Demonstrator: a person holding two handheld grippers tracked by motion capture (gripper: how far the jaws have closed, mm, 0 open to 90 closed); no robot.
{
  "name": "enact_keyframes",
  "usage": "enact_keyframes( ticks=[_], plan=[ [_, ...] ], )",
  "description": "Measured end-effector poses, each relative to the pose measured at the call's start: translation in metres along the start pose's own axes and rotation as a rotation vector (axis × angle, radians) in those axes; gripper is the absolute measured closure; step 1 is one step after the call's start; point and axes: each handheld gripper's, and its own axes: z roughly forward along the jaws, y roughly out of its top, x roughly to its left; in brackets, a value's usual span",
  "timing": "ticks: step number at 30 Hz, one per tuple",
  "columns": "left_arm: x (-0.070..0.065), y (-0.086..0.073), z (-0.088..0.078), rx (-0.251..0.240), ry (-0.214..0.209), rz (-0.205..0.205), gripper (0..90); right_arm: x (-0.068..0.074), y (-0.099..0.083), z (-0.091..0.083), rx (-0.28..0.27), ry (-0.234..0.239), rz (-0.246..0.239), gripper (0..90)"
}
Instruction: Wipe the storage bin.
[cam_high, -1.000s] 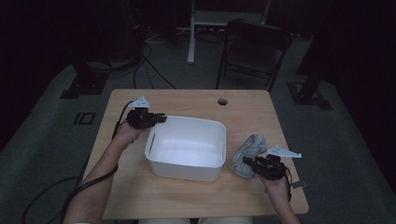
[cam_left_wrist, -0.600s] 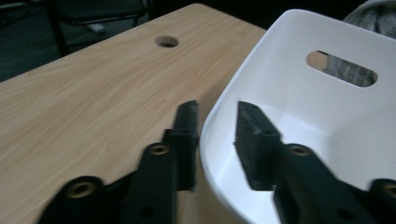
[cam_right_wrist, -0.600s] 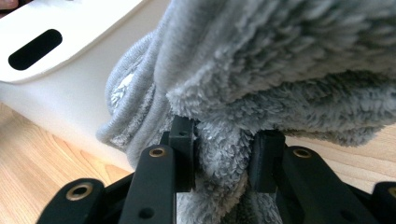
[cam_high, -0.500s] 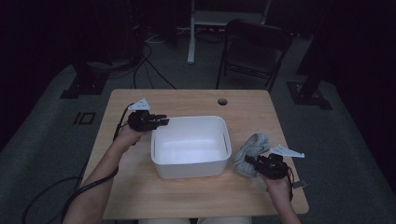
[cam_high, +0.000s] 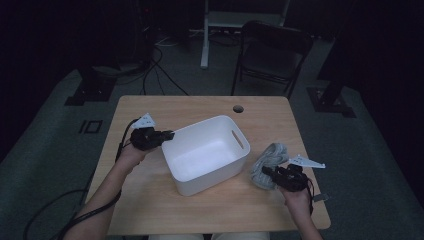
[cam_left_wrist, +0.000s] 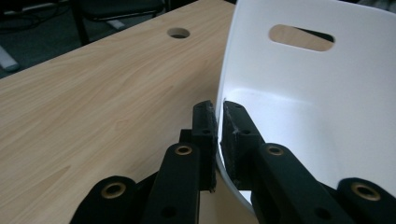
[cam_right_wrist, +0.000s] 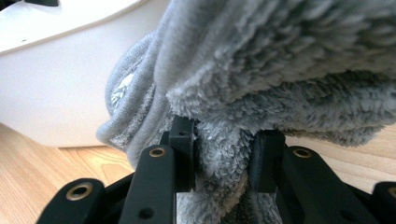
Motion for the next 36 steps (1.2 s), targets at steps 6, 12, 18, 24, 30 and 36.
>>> enact_keyframes(
  ticks=[6,12,18,24,30,36],
  plan=[
    [0.004,0.008,0.006,-0.031,-0.039,-0.012,76.4,0.004,0.000,0.001,0.001,0.008,-0.011,67.6],
    [0.004,0.014,0.018,0.020,-0.057,-0.020,74.6,0.001,-0.001,0.000,0.002,0.004,0.001,67.6],
    [-0.001,0.012,0.017,0.031,-0.008,-0.057,84.4,0.001,-0.001,0.000,0.003,0.008,-0.004,67.6],
    [-0.013,-0.001,0.002,-0.004,0.087,-0.101,86.6,0.001,0.000,-0.001,-0.005,0.004,-0.002,67.6],
    [-0.032,-0.010,-0.011,-0.002,0.171,-0.111,87.1,0.001,0.001,-0.002,-0.007,0.001,0.000,67.6],
    [-0.040,-0.017,-0.015,-0.026,0.171,-0.120,84.6,0.003,0.005,0.000,-0.009,-0.005,-0.010,67.6]
  ],
)
